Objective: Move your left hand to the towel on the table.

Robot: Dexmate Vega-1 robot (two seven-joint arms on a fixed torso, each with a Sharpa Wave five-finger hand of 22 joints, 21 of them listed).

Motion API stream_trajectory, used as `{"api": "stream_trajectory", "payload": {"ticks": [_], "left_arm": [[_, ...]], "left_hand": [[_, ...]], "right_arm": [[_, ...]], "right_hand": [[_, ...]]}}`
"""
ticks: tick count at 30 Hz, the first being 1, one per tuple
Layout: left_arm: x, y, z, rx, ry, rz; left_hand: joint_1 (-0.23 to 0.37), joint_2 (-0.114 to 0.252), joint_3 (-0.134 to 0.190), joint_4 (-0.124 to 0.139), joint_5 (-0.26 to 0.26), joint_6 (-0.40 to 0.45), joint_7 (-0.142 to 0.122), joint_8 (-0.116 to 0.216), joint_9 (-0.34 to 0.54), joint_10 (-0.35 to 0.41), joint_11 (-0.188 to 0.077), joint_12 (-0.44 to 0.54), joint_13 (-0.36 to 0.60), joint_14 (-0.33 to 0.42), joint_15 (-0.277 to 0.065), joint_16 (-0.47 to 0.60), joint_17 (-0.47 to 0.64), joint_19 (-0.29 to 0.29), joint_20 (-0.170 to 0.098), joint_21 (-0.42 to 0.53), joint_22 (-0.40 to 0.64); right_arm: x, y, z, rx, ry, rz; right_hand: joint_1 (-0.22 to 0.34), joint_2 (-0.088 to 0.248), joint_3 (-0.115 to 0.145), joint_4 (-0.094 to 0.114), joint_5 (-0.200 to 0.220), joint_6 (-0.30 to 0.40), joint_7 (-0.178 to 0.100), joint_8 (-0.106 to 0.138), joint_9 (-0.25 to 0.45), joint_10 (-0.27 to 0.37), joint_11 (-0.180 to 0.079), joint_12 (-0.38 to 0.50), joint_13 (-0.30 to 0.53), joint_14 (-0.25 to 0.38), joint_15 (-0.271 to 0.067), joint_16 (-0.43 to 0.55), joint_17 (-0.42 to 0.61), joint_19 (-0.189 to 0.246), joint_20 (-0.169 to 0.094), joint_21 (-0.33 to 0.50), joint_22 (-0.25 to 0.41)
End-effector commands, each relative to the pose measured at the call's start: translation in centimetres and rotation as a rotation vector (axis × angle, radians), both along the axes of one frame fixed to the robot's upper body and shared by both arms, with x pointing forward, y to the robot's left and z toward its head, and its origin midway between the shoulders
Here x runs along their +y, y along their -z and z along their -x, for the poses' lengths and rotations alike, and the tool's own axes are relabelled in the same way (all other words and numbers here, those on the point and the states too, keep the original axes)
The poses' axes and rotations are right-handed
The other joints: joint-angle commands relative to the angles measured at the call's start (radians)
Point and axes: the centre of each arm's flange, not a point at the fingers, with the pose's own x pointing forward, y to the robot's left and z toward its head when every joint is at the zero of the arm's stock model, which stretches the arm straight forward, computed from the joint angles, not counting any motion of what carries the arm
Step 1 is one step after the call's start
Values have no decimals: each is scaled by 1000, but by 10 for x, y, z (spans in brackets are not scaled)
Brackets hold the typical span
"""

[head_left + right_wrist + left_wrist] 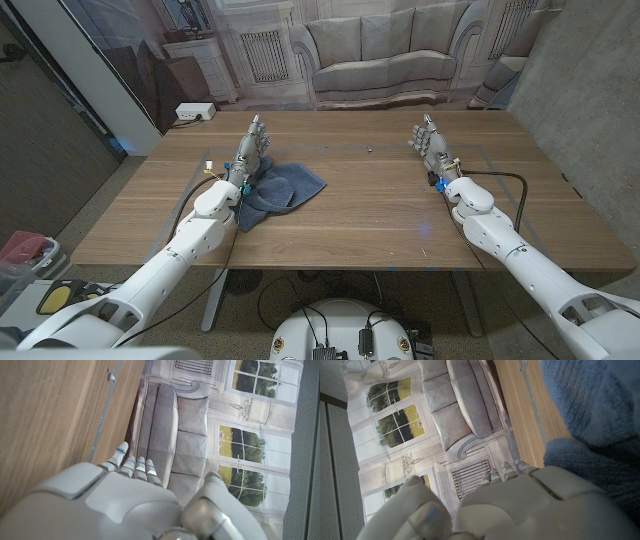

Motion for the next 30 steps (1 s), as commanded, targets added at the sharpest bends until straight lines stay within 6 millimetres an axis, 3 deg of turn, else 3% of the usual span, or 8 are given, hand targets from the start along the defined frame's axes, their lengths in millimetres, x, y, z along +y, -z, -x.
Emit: {"api": "stream_trajectory", "payload": {"ticks": [1, 15, 30], "left_arm": [[2, -9, 4, -15, -13, 10], [-3, -11, 15, -49, -30, 25], [-10, -17, 27, -78, -48, 12]], "left_hand": [[7, 2, 1, 6, 5, -6, 1, 5, 2, -4, 3, 9, 3, -1, 1, 10, 4, -3, -47, 9, 3], [15, 14, 1, 3, 12, 6, 5, 8, 2, 22, 5, 17, 3, 25, -2, 16, 3, 18, -42, 17, 3], [37, 33, 4, -7, 21, 43, 13, 17, 1, 58, 8, 25, 3, 61, 0, 21, 2, 62, -43, 30, 2]], "right_arm": [[5, -10, -6, -22, -22, 12], [5, -6, 3, -44, -47, 9], [-11, -11, 11, -66, -36, 7]], "right_hand": [[4, -1, 6, 1, 5, 3, 7, 4, 3, 6, 8, 4, 3, -2, 9, 7, 2, -4, -24, 4, 2], [3, 1, 4, 1, 5, 7, 4, 4, 2, 11, 9, 5, 3, 2, 9, 7, 2, 3, -23, -3, 2], [2, 4, 3, 1, 5, 14, 2, 5, 2, 17, 9, 6, 2, 7, 10, 7, 2, 9, -21, -12, 2]]}}
